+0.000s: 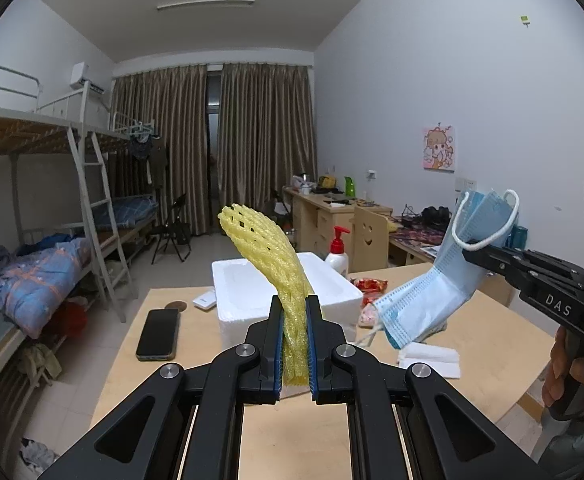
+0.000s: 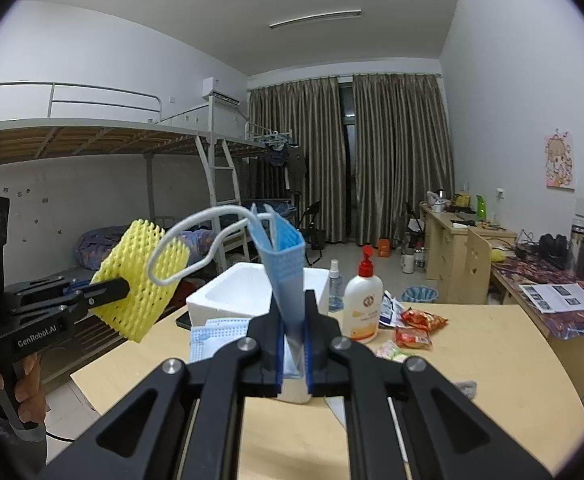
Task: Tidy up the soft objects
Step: 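Carry the yellow net and blue mask over the white foam box with both tools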
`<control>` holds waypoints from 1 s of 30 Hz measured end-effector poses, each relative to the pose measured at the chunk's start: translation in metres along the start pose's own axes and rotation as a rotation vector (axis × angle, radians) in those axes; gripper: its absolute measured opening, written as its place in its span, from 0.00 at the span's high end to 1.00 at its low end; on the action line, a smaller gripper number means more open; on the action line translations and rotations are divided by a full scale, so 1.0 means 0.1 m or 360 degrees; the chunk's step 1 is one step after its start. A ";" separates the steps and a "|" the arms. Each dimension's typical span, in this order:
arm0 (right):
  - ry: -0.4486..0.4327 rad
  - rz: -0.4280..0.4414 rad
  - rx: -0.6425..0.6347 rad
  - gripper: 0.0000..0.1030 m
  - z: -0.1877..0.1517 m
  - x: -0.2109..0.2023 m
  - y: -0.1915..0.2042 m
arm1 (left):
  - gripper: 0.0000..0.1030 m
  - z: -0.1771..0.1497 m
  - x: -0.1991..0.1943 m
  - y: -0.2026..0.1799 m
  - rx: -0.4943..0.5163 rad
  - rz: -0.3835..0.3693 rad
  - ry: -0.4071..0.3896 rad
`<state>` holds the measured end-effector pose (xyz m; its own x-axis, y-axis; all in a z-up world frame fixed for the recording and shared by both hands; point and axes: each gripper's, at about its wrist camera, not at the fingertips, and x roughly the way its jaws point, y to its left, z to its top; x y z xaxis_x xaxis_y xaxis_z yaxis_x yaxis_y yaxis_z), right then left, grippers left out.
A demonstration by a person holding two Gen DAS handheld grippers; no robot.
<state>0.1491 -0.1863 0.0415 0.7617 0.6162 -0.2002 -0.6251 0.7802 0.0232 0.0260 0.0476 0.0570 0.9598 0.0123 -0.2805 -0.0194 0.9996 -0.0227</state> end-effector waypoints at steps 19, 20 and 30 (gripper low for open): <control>0.0025 0.0049 -0.0031 0.90 0.23 0.42 0.07 | 0.90 0.24 0.39 0.18 -0.0020 0.0014 0.0019; 0.0026 0.0049 -0.0034 0.90 0.25 0.44 0.06 | 0.90 0.24 0.40 0.19 -0.0022 0.0016 0.0020; 0.0036 0.0056 -0.0046 0.90 0.35 0.70 0.06 | 0.90 0.36 0.73 0.37 -0.0028 -0.0011 0.0048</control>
<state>0.2049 -0.1346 0.0618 0.7352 0.6405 -0.2220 -0.6565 0.7543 0.0022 0.1059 0.0866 0.0703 0.9511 0.0041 -0.3089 -0.0179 0.9990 -0.0417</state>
